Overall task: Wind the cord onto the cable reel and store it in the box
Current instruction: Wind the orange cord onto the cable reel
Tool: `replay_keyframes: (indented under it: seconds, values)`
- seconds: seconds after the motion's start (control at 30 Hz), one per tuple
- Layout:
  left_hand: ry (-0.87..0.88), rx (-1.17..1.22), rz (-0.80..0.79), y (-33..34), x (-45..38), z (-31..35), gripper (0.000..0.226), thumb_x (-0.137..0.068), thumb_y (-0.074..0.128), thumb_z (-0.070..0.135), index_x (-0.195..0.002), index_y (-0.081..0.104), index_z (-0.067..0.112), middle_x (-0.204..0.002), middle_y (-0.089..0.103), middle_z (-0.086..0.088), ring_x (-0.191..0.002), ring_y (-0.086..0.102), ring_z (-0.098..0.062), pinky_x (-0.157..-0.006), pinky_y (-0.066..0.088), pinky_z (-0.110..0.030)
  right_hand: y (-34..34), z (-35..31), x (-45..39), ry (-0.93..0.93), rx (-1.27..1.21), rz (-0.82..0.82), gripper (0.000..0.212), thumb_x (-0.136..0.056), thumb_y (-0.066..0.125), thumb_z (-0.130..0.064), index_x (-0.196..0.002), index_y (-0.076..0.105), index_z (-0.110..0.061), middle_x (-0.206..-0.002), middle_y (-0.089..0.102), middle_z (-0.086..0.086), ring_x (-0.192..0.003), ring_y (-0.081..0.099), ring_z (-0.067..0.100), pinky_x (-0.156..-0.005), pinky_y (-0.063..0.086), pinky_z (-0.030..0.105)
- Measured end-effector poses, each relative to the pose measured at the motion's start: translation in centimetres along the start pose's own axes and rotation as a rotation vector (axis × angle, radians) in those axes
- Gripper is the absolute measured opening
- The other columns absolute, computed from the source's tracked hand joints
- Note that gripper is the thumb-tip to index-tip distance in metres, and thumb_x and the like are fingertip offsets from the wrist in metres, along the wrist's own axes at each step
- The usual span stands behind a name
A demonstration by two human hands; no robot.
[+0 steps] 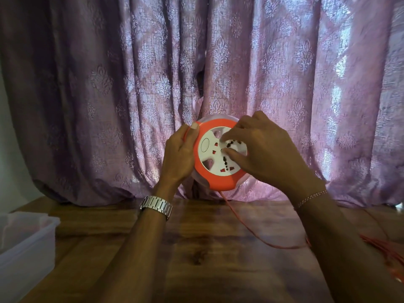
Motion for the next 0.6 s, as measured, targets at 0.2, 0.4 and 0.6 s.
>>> replay_keyframes:
  seconds: [0.2, 0.4, 0.6]
  values:
    - [-0.004, 0.001, -0.025, 0.4, 0.0, -0.2, 0.056, -0.100, 0.046, 0.055, -0.093, 0.061, 0.002, -0.078, 0.067, -0.012, -0.071, 0.061, -0.018, -0.065, 0.048, -0.037, 2.3, -1.3, 0.2, -0.124, -0.076, -0.254, 0.048, -0.071, 0.070, -0.001, -0.096, 0.072, -0.042, -0.132, 0.051, -0.006, -0.111, 0.041, 0.021, -0.067, 0.041, 0.030]
    - [0.004, 0.018, -0.031, 0.3, 0.0, -0.4, 0.048, -0.107, 0.045, 0.047, -0.098, 0.064, 0.004, -0.083, 0.068, -0.015, -0.075, 0.062, -0.019, -0.066, 0.048, -0.032, 2.7, -1.8, 0.2, -0.112, 0.002, -0.211, 0.051, -0.071, 0.077, -0.014, -0.103, 0.067, -0.053, -0.134, 0.049, -0.005, -0.110, 0.046, 0.026, -0.077, 0.046, 0.036]
    - [0.007, 0.024, -0.039, 0.5, -0.1, -0.5, 0.052, -0.102, 0.047, 0.054, -0.091, 0.061, 0.005, -0.087, 0.069, -0.022, -0.076, 0.065, -0.018, -0.069, 0.052, -0.036, 2.5, -1.3, 0.6, -0.009, 0.014, -0.195, 0.054, -0.077, 0.064, -0.026, -0.118, 0.054, -0.059, -0.124, 0.050, 0.003, -0.109, 0.053, 0.025, -0.075, 0.045, 0.035]
Point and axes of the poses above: each hand's wrist, its own x-axis away from the middle knuckle, its own y-axis out of the palm, z = x × y, the point moved 9 cm from there along -x, towards the middle knuckle
